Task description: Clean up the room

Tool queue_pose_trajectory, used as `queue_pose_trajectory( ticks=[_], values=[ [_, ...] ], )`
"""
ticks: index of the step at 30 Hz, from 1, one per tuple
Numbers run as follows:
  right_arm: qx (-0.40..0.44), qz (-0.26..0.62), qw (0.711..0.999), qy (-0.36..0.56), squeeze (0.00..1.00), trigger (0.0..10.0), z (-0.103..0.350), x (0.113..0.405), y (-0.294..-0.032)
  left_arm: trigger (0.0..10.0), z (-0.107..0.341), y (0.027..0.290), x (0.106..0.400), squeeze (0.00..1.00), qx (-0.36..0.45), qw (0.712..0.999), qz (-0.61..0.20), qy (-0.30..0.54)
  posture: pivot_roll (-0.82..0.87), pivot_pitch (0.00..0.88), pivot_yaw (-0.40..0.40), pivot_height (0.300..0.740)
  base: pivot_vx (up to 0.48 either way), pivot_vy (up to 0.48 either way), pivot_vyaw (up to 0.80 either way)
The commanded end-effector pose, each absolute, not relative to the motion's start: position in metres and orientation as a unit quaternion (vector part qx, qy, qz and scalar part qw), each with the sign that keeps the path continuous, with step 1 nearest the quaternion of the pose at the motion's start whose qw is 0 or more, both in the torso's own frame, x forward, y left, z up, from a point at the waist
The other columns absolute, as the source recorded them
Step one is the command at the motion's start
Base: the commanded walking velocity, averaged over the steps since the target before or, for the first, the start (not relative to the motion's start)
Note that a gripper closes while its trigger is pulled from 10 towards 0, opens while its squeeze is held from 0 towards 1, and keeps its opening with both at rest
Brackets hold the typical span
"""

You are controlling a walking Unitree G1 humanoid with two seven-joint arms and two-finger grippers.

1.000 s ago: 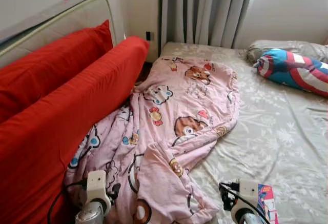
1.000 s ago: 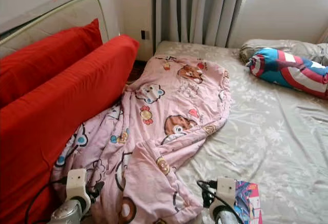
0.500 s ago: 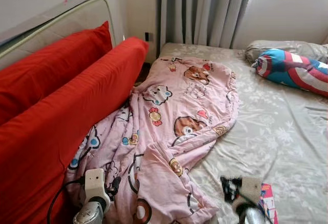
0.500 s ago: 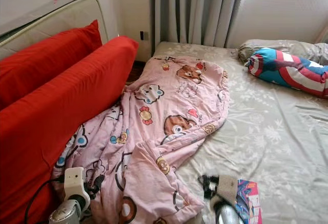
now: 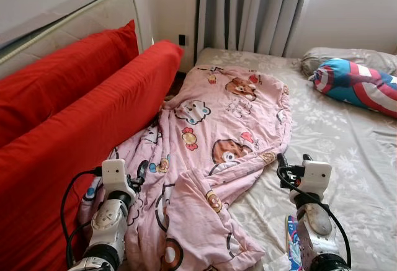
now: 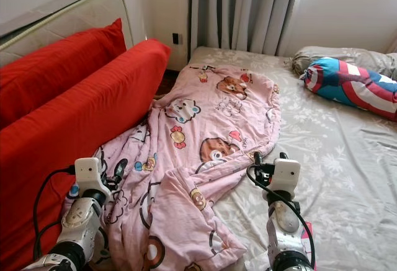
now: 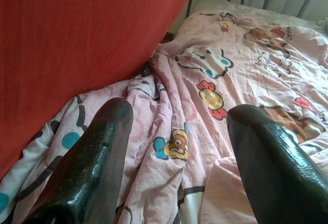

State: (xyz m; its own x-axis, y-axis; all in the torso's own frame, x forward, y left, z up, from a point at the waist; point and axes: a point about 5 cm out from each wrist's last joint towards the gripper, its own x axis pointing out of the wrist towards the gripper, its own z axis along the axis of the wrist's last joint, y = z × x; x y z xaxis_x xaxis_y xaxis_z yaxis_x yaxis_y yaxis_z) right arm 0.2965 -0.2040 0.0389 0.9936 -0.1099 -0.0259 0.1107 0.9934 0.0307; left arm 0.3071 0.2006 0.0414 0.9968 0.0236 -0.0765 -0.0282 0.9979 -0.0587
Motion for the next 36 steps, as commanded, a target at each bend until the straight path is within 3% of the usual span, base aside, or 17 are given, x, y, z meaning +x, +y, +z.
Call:
queue_pose_trajectory(
  ticks=[1,13,26,36],
  values=[
    [0.018,-0.065,0.998,0.002,0.00,10.0,0.043,0.297,-0.208,10.0,0.045,0.199,0.308,0.00,-0.031,0.999,0.009,0.024,-0.07,0.000,-0.019,0.740,0.000,0.000,0.00],
    [0.007,-0.077,0.997,0.031,0.00,10.0,0.038,0.298,-0.210,10.0,0.057,0.202,0.317,0.00,-0.035,0.999,0.013,0.005,-0.05,0.000,-0.026,0.740,0.000,0.000,0.00],
    [0.012,-0.064,0.997,0.029,0.00,10.0,0.046,0.309,-0.202,10.0,0.064,0.196,0.324,0.00,-0.041,0.999,0.006,-0.002,-0.05,0.000,-0.028,0.646,0.000,0.000,0.00],
    [0.017,-0.074,0.997,0.025,0.00,10.0,0.050,0.312,-0.206,10.0,0.069,0.193,0.331,0.00,-0.049,0.999,0.004,0.002,-0.04,0.000,-0.036,0.641,0.000,0.000,0.00]
  ],
)
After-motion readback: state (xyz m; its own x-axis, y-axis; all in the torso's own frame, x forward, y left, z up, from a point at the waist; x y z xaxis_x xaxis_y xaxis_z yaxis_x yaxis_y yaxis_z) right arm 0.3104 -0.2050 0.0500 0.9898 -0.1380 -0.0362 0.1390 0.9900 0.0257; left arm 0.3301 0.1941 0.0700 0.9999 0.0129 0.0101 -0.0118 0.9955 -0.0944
